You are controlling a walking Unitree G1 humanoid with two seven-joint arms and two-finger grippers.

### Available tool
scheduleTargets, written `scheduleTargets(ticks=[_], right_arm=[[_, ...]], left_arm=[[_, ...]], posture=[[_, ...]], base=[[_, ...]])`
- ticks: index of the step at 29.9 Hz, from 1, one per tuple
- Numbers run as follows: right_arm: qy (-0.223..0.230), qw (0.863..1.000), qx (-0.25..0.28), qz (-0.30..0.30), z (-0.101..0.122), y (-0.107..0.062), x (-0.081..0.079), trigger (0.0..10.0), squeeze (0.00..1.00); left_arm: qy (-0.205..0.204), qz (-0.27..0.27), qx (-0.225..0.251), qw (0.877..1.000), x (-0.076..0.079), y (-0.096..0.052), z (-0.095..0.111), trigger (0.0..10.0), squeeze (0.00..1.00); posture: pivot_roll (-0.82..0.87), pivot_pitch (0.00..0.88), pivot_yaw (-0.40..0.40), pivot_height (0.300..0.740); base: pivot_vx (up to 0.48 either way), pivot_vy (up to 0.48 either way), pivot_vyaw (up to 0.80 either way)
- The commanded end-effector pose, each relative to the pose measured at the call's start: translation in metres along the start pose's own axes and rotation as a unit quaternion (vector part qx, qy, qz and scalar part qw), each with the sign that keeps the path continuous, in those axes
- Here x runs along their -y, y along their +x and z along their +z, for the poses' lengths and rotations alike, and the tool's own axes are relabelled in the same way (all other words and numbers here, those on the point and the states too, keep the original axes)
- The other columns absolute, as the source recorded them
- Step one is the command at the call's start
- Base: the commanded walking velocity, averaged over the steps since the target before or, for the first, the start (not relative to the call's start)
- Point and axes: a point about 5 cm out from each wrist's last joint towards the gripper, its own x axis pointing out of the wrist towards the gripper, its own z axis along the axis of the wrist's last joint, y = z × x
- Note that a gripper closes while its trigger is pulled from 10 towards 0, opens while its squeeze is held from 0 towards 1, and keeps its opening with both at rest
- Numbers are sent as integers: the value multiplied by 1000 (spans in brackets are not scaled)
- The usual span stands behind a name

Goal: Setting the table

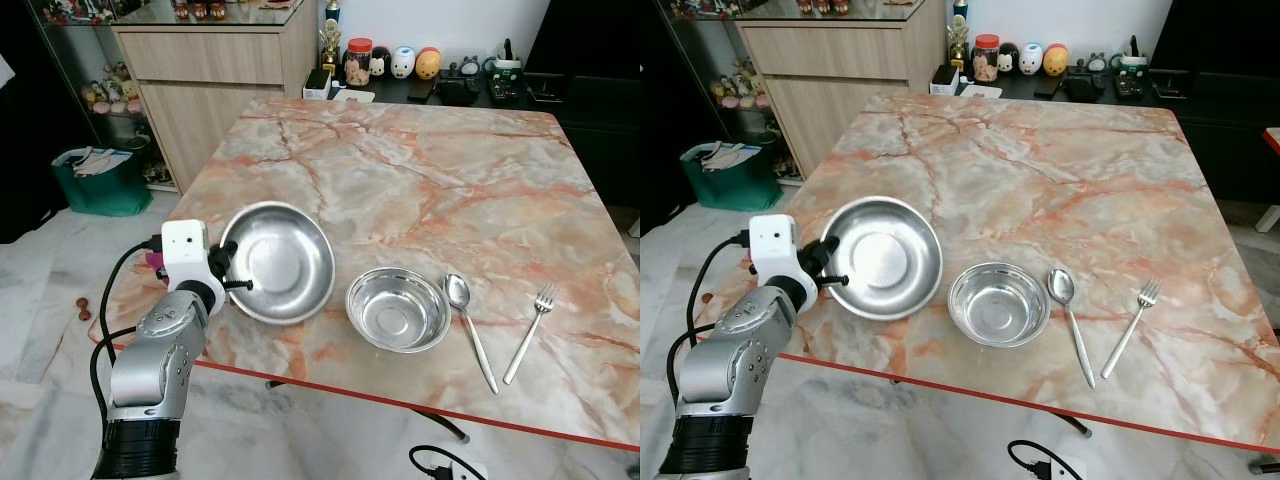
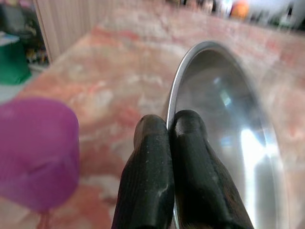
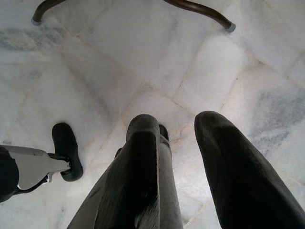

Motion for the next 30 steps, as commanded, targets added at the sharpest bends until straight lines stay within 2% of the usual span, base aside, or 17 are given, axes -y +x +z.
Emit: scheduleTargets(ticks=[1,7,11,13,15,18,22,25,30], right_arm=[[2,1000,-8,2,-5,-1,-3,10000,0],[0,1000,-8,4,-4,0,-7,10000,0],[-3,1000,-6,9,0,1,-17,10000,0],[-3,1000,-1,11,4,2,-24,10000,0],[-3,1000,-1,11,4,2,-24,10000,0],[-2,1000,1,6,6,3,-18,10000,0],[-1,1000,1,2,6,2,-11,10000,0],[2,1000,-1,-5,4,1,0,10000,0],[4,1000,-5,-9,1,0,7,10000,0]], left_arm=[[-12,-4,46,999,2,-1,16,10000,0],[-38,-18,88,995,9,-2,24,10000,0],[-84,-29,104,991,14,-2,29,10000,0],[-152,-41,109,982,16,1,32,10000,0],[-159,-44,109,980,16,2,32,10000,0],[-184,-71,109,974,23,3,33,10000,0],[-197,-82,109,971,24,1,32,10000,0],[-242,-119,88,959,28,-6,26,10000,0],[-273,-162,60,946,29,-13,21,10000,0]], posture=[[83,0,-4,740],[82,0,-11,740],[79,0,-13,740],[70,0,-16,740],[70,0,-16,740],[67,0,-20,740],[63,0,-24,740],[68,0,-28,740],[73,0,-35,740]], base=[[0,0,0],[0,0,0],[0,0,0],[0,0,0],[0,0,0],[0,0,0],[0,0,0],[0,0,0],[0,0,0]])
